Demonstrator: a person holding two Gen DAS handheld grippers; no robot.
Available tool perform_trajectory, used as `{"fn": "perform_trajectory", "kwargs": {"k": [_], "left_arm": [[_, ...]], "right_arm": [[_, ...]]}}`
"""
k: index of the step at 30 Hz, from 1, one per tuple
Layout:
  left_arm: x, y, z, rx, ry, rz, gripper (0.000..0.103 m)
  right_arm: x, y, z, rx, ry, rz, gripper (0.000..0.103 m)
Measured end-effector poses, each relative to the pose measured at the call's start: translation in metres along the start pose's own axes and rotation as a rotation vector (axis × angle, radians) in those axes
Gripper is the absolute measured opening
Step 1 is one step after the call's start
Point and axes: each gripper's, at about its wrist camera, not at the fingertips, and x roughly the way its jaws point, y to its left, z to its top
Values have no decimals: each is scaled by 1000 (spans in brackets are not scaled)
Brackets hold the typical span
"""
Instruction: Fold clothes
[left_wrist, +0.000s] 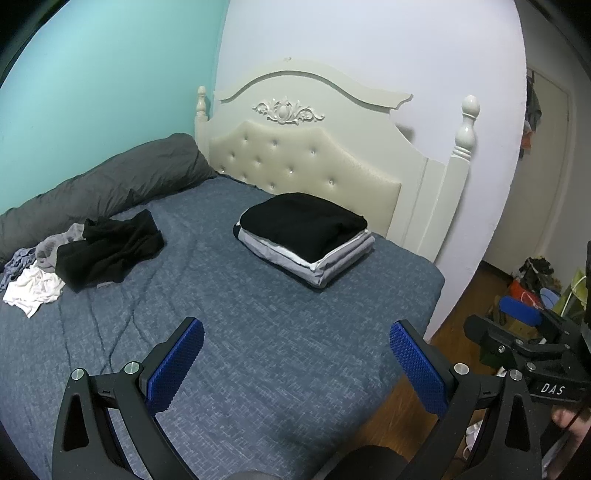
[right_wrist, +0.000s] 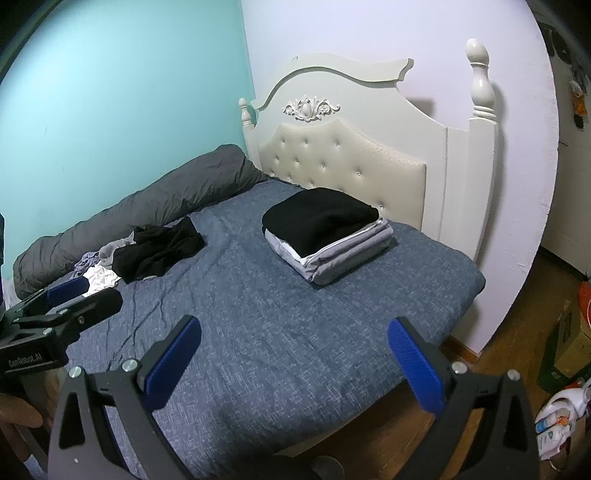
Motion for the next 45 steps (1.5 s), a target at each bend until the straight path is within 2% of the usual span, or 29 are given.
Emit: {"fn": "perform_trajectory", "kwargs": {"k": [45], "left_arm": [[1,1,-7,-5,13,-13,103]], "right_arm": [[-4,0,-4,4,3,-12,102]]}}
